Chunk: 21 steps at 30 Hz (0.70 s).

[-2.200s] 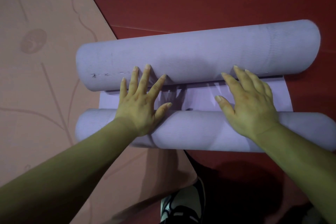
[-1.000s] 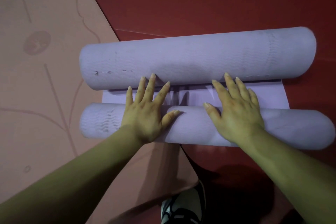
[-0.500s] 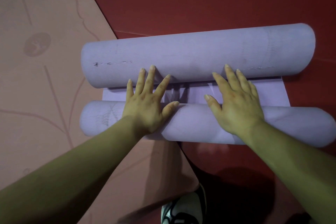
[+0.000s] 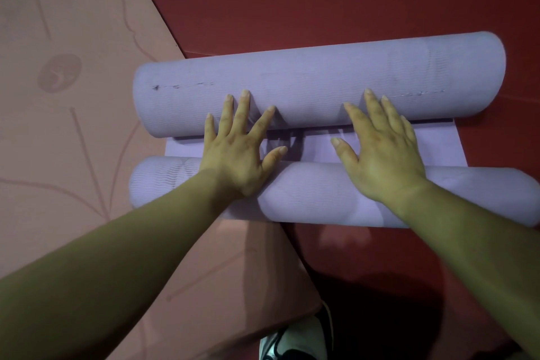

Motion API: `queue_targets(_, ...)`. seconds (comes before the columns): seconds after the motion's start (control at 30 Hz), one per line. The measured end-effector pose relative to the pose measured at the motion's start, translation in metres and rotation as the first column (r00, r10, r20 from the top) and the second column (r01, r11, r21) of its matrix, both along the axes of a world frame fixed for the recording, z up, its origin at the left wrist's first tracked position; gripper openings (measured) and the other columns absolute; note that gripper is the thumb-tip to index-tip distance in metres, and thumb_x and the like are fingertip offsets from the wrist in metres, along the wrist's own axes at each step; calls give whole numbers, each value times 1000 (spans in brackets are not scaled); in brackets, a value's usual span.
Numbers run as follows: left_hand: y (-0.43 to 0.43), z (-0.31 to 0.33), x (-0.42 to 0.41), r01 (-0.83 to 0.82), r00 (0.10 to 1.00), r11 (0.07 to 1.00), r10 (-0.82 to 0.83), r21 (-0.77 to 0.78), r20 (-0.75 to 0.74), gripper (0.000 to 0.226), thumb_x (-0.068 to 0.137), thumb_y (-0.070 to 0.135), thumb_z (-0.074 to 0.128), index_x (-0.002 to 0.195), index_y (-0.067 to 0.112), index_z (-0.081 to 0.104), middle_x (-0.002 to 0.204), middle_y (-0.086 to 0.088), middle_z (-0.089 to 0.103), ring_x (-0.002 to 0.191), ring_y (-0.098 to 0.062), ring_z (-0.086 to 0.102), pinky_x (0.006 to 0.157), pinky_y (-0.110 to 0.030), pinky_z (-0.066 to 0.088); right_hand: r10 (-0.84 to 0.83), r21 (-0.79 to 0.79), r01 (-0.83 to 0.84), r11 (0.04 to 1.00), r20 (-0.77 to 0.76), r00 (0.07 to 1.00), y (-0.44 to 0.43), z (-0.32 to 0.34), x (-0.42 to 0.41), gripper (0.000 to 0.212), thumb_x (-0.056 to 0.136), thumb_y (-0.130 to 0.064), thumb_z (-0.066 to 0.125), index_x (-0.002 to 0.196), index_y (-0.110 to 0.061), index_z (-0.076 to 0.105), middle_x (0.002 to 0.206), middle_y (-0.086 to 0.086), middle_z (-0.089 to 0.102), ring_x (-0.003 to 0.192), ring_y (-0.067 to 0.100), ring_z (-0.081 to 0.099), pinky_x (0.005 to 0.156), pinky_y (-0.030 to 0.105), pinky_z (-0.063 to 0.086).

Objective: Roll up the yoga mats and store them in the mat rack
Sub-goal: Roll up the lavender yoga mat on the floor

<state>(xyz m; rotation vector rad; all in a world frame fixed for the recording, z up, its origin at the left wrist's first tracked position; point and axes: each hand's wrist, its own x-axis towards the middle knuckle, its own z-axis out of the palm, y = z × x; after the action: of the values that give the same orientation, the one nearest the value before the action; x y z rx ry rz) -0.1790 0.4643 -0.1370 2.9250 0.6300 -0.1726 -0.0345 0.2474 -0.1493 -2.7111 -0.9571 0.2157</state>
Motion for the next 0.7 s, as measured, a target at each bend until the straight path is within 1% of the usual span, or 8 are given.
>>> queue_targets(0.1,4,0,3,1,1000,1000,-1,0,2,78,93,76,18,162,40,6,170,-5,-15,156,-31,-15,122,-61,0,0,20,0,1000,-4,1000,1,5,2,73,94,-65,29,159,-31,26,171,1,6,156,27,7,125,51,12)
queue_targets(0.2,7,0,7,1,1000,1000,-1,-5,18,77,95,75,21,162,40,7,171,-4,-14,156,-30,-15,122,-61,0,43,-2,-44,999,-71,997,-4,12,-4,82,87,-74,24,159,-35,23,171,-2,0,157,25,3,125,51,8)
queue_targets(0.3,9,0,10,3,1000,1000,-2,-5,30,77,95,75,21,162,40,7,171,-5,-13,156,-31,-15,122,-62,1,168,-112,-183,977,-137,976,-16,17,-16,95,74,-86,18,159,-43,18,169,-7,-14,157,23,-6,125,52,3)
queue_targets(0.4,7,0,8,3,999,1000,-3,5,38,78,94,76,22,162,40,7,171,-6,-12,156,-31,-14,122,-63,2,277,-254,-314,915,-172,945,-25,19,-21,104,65,-95,18,158,-48,13,164,-9,-30,155,23,-19,123,57,-3)
queue_targets(0.47,4,-1,4,7,998,1000,-8,13,61,79,93,75,26,162,39,11,171,-10,-4,156,-33,-9,121,-64,5,333,-311,-378,872,-189,924,-28,19,-23,110,60,-97,24,158,-48,10,161,-9,-35,153,24,-24,122,62,-5)
queue_targets(0.57,2,-1,2,14,995,999,-16,30,97,83,90,75,28,161,34,21,161,-16,21,155,-40,4,118,-67,11,340,-384,-401,832,-219,915,-25,20,-22,120,58,-97,44,158,-45,1,162,-4,-35,152,26,-28,120,66,-3)
queue_targets(0.63,3,0,3,25,995,999,-27,21,94,87,87,78,27,161,32,24,156,-18,27,154,-42,6,118,-68,11,329,-422,-400,814,-233,915,-22,23,-21,125,60,-93,57,158,-43,-3,162,-3,-35,151,28,-28,120,68,-3)
queue_targets(0.7,4,2,0,64,993,998,-63,-6,100,93,83,87,27,158,33,29,155,-19,28,153,-45,6,118,-70,10,321,-427,-393,814,-232,918,-20,25,-20,125,60,-91,61,158,-43,-1,163,-2,-34,152,29,-27,120,68,-2)
